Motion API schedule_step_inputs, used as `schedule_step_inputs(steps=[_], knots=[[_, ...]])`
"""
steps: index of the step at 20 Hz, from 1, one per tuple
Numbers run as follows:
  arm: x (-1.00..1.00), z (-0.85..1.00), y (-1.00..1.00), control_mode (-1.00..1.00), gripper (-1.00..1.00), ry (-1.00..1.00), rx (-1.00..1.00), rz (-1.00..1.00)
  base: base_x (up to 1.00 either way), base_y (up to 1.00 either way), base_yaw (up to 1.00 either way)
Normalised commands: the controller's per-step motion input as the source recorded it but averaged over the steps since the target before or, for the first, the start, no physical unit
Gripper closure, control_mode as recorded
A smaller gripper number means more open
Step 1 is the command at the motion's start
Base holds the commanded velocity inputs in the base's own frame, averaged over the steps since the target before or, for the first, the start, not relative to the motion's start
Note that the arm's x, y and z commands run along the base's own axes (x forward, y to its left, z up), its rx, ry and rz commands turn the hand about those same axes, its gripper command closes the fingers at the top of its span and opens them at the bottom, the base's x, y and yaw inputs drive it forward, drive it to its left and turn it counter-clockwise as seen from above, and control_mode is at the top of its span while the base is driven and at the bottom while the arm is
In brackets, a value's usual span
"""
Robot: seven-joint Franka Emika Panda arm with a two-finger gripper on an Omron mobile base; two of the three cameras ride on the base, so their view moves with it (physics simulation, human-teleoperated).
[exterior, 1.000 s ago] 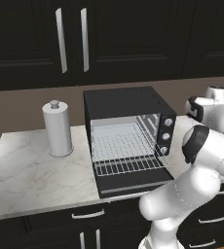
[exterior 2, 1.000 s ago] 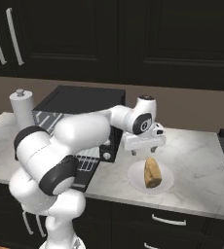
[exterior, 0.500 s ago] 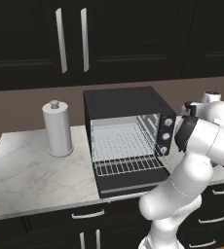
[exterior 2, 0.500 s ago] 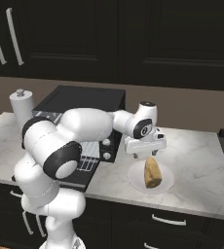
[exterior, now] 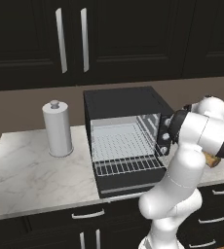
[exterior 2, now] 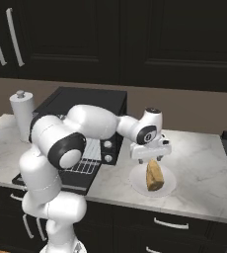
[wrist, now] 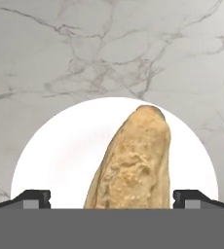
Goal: Pull the toaster oven rack outwards. Pick up the baguette from the plate and place it on the toaster oven rack. Close the toaster oven door fully and set the temperature to the lowest setting.
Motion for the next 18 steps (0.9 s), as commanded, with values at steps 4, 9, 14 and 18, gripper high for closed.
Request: schedule_step_inputs(steps=[4,9,14,18], knots=[[0.03,-0.19,-0.07,-1.00,-1.00,0.00,0.00,0.00,0.00,0.00,0.00],[0.00,-0.22,-0.03,-1.00,-1.00,-0.01,0.00,0.00,0.00,0.00,0.00],[0.00,-0.25,0.00,-1.00,-1.00,-0.02,0.00,0.00,0.00,0.00,0.00],[0.00,-0.27,0.00,-1.00,-1.00,-0.01,0.00,0.00,0.00,0.00,0.00]])
